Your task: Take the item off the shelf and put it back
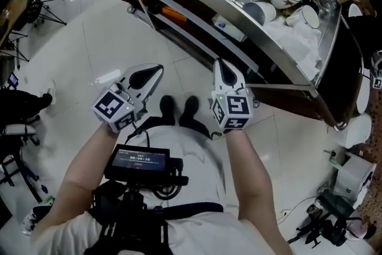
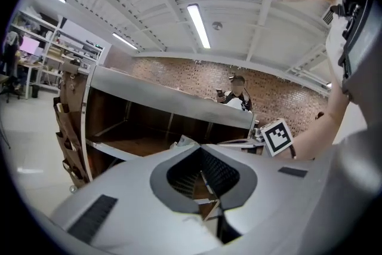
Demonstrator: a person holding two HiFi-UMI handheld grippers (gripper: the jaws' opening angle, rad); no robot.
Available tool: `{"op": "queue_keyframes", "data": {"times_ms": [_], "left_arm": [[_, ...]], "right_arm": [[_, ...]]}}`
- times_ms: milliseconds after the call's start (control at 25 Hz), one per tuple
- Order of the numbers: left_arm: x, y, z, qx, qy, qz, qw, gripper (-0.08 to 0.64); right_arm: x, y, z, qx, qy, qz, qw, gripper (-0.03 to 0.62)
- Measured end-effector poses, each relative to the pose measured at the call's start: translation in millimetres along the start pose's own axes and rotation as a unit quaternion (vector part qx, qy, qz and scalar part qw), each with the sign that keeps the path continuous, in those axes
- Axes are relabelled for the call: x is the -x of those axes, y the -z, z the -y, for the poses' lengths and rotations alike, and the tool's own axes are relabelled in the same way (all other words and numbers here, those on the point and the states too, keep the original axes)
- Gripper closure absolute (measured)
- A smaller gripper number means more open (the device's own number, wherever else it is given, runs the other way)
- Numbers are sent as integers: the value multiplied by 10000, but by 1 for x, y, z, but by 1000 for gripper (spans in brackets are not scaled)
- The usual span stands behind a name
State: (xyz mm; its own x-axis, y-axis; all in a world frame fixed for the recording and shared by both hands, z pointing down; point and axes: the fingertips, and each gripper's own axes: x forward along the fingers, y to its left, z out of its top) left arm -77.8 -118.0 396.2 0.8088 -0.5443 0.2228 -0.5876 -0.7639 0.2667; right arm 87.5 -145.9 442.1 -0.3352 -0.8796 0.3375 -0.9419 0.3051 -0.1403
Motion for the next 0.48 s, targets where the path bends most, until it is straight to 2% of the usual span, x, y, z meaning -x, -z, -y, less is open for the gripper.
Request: {"op": "queue_keyframes", "data": {"times_ms": [160, 280, 480], "left_arm": [[6, -19, 8, -12, 122, -22, 9999, 554], [6, -37, 15, -186, 338, 92, 9992, 554], [4, -58, 26, -316, 603, 223, 9974, 554]], "right_arm": [[24, -39, -44, -11, -684, 198, 9975, 591], [40, -73, -65, -36, -1123, 463, 9926, 591], [63, -120, -80, -30, -1199, 994, 9878, 591]]}}
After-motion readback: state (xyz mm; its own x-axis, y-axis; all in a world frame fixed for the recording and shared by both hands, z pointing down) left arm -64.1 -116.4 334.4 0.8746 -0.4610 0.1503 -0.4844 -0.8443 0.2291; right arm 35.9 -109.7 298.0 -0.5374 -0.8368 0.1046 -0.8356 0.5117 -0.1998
